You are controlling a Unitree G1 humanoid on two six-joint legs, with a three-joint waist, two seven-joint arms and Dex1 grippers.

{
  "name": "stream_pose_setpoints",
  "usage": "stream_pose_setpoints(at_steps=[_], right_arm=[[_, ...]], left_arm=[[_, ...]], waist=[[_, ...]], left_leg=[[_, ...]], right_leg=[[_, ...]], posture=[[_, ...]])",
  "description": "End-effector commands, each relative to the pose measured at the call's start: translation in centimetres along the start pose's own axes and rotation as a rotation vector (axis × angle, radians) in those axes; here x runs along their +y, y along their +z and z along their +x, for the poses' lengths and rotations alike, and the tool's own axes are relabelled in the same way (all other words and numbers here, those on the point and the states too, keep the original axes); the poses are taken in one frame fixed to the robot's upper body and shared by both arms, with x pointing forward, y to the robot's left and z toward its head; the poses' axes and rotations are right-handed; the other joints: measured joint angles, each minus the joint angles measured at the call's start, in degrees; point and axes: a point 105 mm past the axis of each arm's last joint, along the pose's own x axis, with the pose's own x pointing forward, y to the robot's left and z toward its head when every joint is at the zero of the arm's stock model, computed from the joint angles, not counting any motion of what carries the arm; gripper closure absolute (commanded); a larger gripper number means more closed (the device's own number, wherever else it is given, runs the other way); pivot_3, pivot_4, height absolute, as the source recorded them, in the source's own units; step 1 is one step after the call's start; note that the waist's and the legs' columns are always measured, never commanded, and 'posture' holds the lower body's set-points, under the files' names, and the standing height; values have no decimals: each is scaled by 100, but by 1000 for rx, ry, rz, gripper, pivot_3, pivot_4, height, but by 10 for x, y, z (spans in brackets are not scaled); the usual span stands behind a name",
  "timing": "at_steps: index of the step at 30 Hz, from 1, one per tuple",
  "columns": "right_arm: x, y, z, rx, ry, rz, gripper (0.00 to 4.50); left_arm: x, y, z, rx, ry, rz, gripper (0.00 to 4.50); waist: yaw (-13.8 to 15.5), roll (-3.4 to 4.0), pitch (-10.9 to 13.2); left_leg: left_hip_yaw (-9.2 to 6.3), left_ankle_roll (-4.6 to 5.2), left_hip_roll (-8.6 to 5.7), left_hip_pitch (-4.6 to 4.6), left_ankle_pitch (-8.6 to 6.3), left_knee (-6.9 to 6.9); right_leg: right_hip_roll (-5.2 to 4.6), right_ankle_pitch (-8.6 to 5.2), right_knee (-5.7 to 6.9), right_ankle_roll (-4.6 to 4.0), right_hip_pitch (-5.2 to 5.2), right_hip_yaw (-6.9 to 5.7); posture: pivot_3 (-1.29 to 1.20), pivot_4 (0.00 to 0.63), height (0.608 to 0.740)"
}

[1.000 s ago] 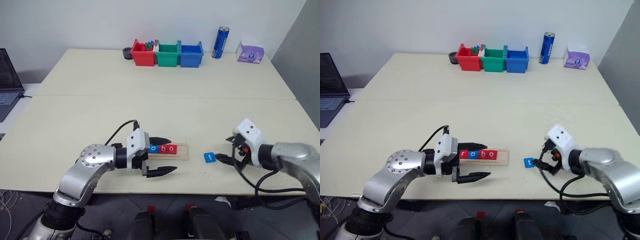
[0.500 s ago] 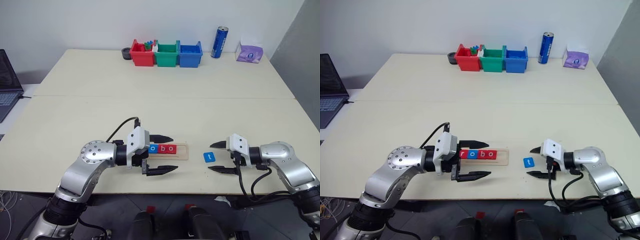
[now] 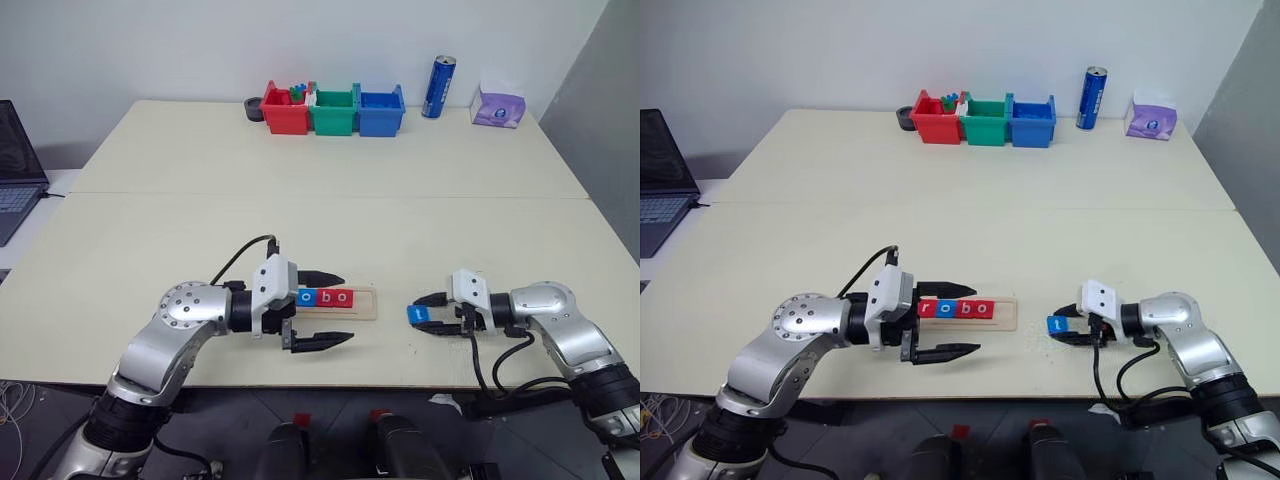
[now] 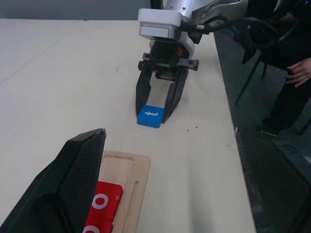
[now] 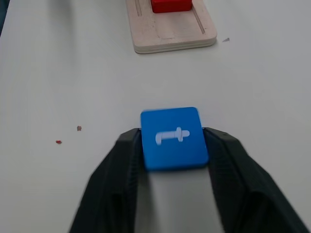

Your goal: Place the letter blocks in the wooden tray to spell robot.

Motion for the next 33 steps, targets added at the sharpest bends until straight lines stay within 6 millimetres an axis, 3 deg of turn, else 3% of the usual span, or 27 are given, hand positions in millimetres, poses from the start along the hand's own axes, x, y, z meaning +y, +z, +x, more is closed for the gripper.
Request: stream_pose_setpoints(at_steps=[1,8,12,15,22,33], right_arm=[[-5,5,-8,-5,-21,-7,3045],[-14,67,12,-164,-30,-39,3045],[-10,83,32,-181,-6,-67,3045],[-9,81,42,-163,9,-88,3045],[-12,70,52,-115,26,-116,3045],[-15,63,59,-88,43,-136,3045]], left_arm=[[3,7,-3,-20,13,41,0],[25,5,-35,10,120,76,0],[31,-7,-66,73,193,56,0],[30,-12,-80,91,238,43,0],[20,-8,-70,67,235,35,0],[18,-5,-67,66,243,32,0]], waist=[[1,0,0],[-43,3,2],[-25,4,2],[-9,4,3],[30,2,4],[1,2,4]], left_leg=[[0,0,0,0,0,0],[-1,0,9,7,0,-3],[-9,0,10,5,0,-9],[-5,0,10,2,-1,-11],[6,-1,2,-12,0,0],[0,0,4,-7,-1,-6]], right_leg=[[0,0,0,0,0,0],[6,2,6,-3,-1,2],[7,-1,4,-7,-3,-2],[0,1,0,-11,-5,-4],[-37,7,-2,-4,-8,0],[-18,9,1,-8,-9,-5]], posture=[[0,150,740],[0,150,740],[0,150,740],[0,150,740],[0,150,740],[0,150,740]])
